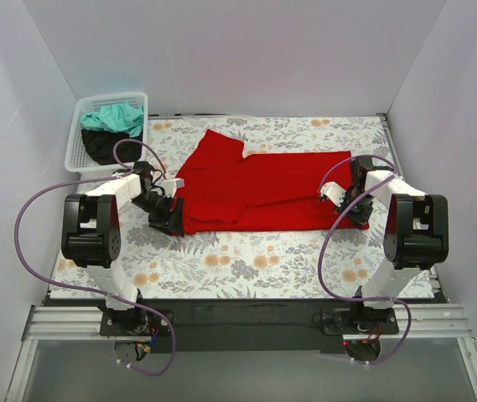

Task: Fold and stack the t-shirts
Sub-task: Fold the tshirt

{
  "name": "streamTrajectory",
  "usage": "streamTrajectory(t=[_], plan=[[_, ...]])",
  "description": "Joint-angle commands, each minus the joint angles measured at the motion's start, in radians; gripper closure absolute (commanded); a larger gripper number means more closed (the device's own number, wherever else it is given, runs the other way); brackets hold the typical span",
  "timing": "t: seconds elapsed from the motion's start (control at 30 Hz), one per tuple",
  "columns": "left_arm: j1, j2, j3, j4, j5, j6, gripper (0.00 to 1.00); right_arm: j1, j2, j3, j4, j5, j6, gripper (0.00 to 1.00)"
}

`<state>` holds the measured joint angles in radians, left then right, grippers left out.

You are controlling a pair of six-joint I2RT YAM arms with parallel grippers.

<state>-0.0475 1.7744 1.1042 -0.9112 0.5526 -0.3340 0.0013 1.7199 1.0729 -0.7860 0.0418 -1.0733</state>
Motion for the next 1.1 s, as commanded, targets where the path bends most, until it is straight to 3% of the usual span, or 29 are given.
streamTrajectory(t=[0.0, 0.07, 0.13, 0.17, 0.27, 0.33, 0.6, 0.7, 0.73, 0.77, 0.8, 0.83, 0.9, 1.07], plan=[[0.006, -0.055, -0.038, 0.047, 0.017, -0.076, 0.46, -0.004, -0.006, 0.035, -0.039, -0.014, -0.01, 0.99], [0.006, -0.055, -0.047, 0.07, -0.046, -0.085, 0.53, -0.003, -0.013, 0.032, -0.039, -0.004, -0.013, 0.99], [0.011, -0.061, -0.037, 0.077, -0.081, -0.06, 0.69, -0.004, -0.02, 0.027, -0.039, 0.004, -0.023, 0.99], [0.014, -0.066, -0.027, 0.071, -0.1, -0.042, 0.85, -0.004, -0.023, 0.027, -0.039, 0.01, -0.027, 0.99], [0.024, -0.073, 0.032, 0.02, -0.123, 0.03, 0.97, -0.004, -0.036, 0.03, -0.039, 0.018, -0.036, 0.99], [0.024, -0.084, 0.063, -0.005, -0.14, 0.088, 1.0, -0.004, -0.036, 0.033, -0.041, 0.02, -0.037, 0.99], [0.024, -0.127, 0.086, -0.063, -0.163, 0.22, 1.0, -0.003, -0.052, -0.005, -0.05, 0.01, -0.05, 0.99], [0.024, -0.136, 0.097, -0.099, -0.102, 0.239, 0.77, -0.004, -0.056, -0.011, -0.065, 0.004, -0.051, 0.99], [0.024, -0.135, 0.097, -0.104, -0.092, 0.239, 0.67, -0.004, -0.054, -0.002, -0.076, 0.001, -0.048, 0.93], [0.024, -0.135, 0.097, -0.106, -0.091, 0.242, 0.63, -0.004, -0.052, 0.01, -0.087, -0.019, -0.044, 0.84], [0.024, -0.136, 0.097, -0.107, -0.091, 0.243, 0.6, -0.015, -0.052, 0.025, -0.12, -0.034, -0.039, 0.68], [0.024, -0.138, 0.094, -0.107, -0.094, 0.243, 0.55, -0.024, -0.048, 0.042, -0.137, -0.034, -0.036, 0.61], [0.024, -0.138, 0.094, -0.098, -0.097, 0.236, 0.55, -0.064, -0.028, 0.122, -0.203, -0.114, -0.013, 0.46], [0.024, -0.107, 0.1, -0.055, -0.091, 0.176, 0.52, -0.159, 0.069, 0.311, -0.324, -0.235, 0.093, 0.39]])
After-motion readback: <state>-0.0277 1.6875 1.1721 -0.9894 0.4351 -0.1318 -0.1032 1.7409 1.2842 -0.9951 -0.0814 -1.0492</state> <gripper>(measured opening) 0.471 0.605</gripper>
